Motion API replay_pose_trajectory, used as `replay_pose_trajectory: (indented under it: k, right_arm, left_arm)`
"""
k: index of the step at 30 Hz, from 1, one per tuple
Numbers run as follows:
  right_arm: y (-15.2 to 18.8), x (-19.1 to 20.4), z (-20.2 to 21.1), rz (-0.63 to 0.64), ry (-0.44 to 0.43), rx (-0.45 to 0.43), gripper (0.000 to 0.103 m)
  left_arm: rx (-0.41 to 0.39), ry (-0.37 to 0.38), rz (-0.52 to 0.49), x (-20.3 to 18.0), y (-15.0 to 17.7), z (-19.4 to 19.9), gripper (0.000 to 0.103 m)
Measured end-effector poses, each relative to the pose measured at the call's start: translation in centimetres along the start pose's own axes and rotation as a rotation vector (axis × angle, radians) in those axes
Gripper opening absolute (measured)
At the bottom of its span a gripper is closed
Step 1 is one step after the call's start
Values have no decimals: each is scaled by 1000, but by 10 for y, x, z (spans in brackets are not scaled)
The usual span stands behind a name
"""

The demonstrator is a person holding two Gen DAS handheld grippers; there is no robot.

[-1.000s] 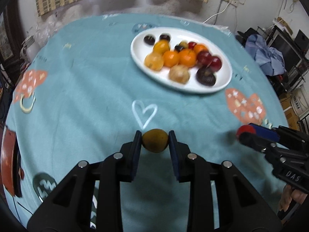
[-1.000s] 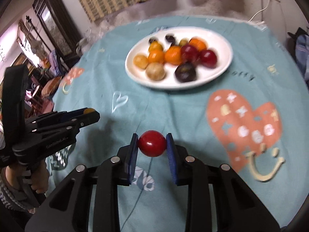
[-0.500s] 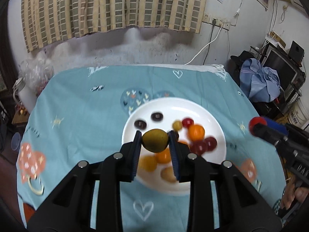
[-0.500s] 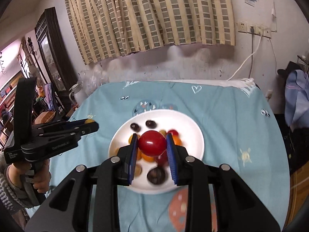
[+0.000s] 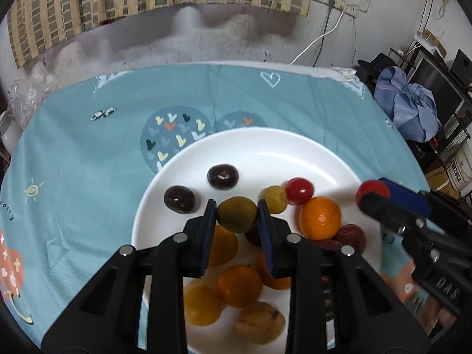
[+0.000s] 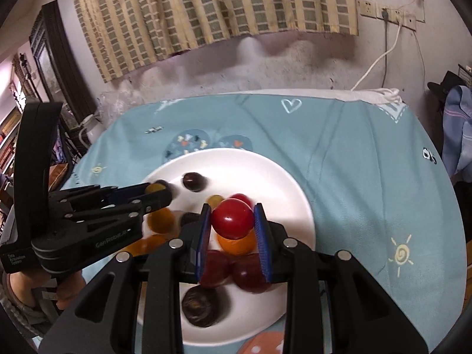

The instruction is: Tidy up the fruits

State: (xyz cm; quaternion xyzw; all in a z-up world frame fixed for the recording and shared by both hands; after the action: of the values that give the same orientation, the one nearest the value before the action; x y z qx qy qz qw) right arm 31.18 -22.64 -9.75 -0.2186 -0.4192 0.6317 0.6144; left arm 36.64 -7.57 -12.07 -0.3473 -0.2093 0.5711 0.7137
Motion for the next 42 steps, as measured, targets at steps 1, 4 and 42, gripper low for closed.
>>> replay_pose_trajectory:
  k: [1,4,42]
  right_arm:
    - [1,-3,-3,-3,8,4,30]
    - [4,-12,-12,-21,21,21,30]
    - [112,88,188,-6,13,94,64]
  left_arm:
    - [3,-4,-1,1,2,-3,29]
    - [11,-14,9,7,4,-10,30]
    - [-42,-245,103,-1,143,257,101]
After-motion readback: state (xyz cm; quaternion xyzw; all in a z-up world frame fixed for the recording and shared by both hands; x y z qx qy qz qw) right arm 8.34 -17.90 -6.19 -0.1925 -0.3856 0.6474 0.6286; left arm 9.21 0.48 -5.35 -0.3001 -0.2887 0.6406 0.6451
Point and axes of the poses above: each gripper's, at about its wrist camera, not at the fingertips, and z roughly against the way its jaws point, x to its left, y to its underside, the point moved 3 cm from there along -z, roughly the way its jaws point, and after that the axes turned 13 degrees about -x, right-handed, at the moved point
